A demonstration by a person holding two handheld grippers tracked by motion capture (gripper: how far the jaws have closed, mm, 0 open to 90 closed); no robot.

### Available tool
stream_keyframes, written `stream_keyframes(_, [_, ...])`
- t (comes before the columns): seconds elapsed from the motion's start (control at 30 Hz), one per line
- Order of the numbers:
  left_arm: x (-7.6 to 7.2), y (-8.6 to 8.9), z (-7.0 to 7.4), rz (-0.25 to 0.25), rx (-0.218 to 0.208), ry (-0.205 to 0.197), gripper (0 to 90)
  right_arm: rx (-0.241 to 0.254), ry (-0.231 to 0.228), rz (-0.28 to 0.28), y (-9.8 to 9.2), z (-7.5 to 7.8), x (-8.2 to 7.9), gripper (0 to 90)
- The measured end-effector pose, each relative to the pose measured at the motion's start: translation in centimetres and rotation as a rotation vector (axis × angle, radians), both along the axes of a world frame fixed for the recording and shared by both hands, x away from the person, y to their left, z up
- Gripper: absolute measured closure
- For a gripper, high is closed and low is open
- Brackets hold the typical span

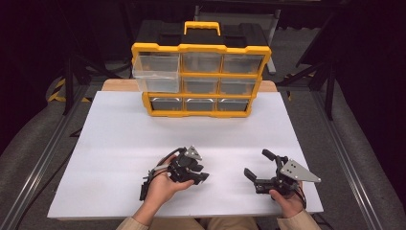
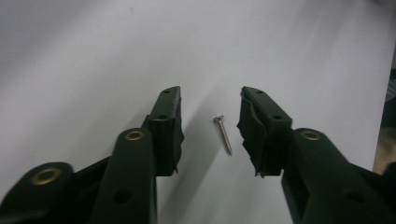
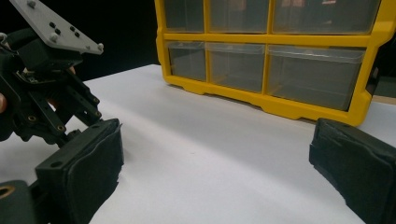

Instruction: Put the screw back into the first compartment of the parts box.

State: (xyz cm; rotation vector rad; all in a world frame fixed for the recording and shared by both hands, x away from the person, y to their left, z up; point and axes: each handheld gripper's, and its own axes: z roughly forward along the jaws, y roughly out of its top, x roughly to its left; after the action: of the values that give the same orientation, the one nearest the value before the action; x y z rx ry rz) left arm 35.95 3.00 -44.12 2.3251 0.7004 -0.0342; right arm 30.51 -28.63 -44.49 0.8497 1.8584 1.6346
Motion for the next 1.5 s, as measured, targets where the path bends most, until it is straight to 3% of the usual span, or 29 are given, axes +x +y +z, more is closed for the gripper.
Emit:
stream_keyframes(0.1, [-0.1,-0.3,-0.3,-0.001,0.025,0.004,69.2,0.002,0.003,0.0,0.0,0.0,0.0,3.5])
stream_keyframes(0.27, [-0.3,-0.4,-0.6,0.004,0.029,0.018,76.7,0.004,0.002,0.0,0.1,0.0,0.0,3.5])
stream_keyframes(0.5, [-0.4,-0.6,-0.9,0.007,0.047,-0.018,86.6,-0.002,0.0,0.001,0.1,-0.1,0.0,3.6])
stream_keyframes(0.7, [-0.4,-0.6,-0.9,0.006,0.046,-0.013,87.5,-0.002,0.003,0.001,0.1,-0.1,0.0,3.5])
stream_keyframes(0.8, [-0.2,-0.5,-0.8,0.021,0.042,0.02,87.6,-0.003,0.003,0.003,0.1,-0.1,0.0,3.6])
stream_keyframes(0.93, [0.6,0.1,-1.0,0.021,-0.012,0.098,87.6,0.001,0.001,0.003,0.0,-0.1,0.0,3.6])
stream_keyframes(1.03, [0.8,0.5,-0.8,0.025,-0.006,0.111,87.6,0.003,0.002,0.002,0.0,0.0,0.0,3.6])
stream_keyframes(1.13, [1.0,0.9,-0.2,0.012,-0.024,0.128,87.6,0.004,0.002,0.002,0.0,-0.1,0.1,3.6])
stream_keyframes(1.27, [1.5,1.7,1.8,-0.007,-0.005,0.147,87.6,0.003,0.001,0.003,0.0,0.0,0.0,3.6])
stream_keyframes(1.5, [2.9,2.9,7.6,-0.051,0.024,0.185,87.6,0.003,0.001,0.002,0.1,0.0,0.0,3.6])
